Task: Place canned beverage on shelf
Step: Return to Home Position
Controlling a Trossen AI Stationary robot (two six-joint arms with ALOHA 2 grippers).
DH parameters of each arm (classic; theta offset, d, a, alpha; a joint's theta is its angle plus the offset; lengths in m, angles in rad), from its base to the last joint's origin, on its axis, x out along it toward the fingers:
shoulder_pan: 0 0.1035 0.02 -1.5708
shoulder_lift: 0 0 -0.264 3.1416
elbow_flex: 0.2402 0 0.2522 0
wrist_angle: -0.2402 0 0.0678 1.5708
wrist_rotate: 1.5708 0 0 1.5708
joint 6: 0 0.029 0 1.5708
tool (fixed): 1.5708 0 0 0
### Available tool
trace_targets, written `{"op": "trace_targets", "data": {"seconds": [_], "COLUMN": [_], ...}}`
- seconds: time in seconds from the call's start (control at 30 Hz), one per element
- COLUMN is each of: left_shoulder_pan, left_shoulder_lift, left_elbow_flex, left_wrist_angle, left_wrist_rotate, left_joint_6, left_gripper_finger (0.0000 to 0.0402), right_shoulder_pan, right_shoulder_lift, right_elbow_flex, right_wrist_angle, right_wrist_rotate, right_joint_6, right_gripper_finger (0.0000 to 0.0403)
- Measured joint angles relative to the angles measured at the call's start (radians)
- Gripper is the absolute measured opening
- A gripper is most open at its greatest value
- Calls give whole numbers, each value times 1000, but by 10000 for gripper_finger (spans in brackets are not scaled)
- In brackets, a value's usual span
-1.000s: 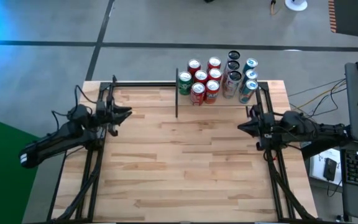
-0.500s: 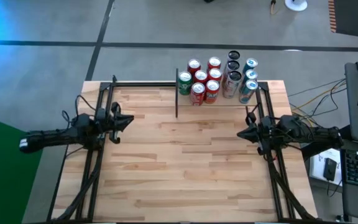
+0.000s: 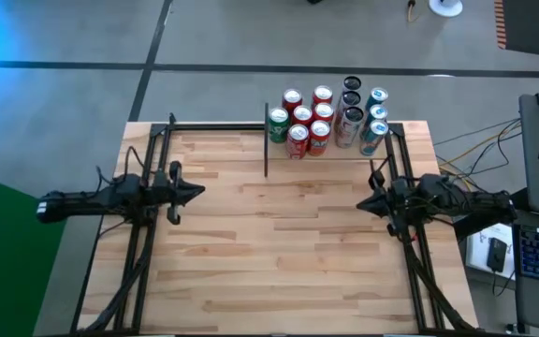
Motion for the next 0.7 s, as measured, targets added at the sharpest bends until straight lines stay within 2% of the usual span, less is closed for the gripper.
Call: {"op": "trace_targets", "data": {"seconds": [0.07,0.17,0.33,0.47,0.7], "left_shoulder_pan": [0,0,-1,-2,-2], "left_shoulder_lift": [-27,-64,-84,-84,-76], "left_elbow_flex": [-17,-57,-71,-71,-72], "left_wrist_angle": [0,15,12,22,5], "left_wrist_rotate": [0,1,1,1,1], "left_joint_6": [-12,-42,-37,-28,63], "left_gripper_finger": [1,1,1,1,1], "right_shoulder_pan": [0,0,2,6,6], "right_shoulder_lift": [1,0,10,15,27], "right_elbow_flex": [-31,-92,-94,-94,-95], "right_wrist_angle": [52,171,185,258,220], "right_wrist_rotate": [48,55,119,168,172], "right_joint_6": [1,55,96,70,-36], "right_gripper_finger": [9,9,9,9,9]}}
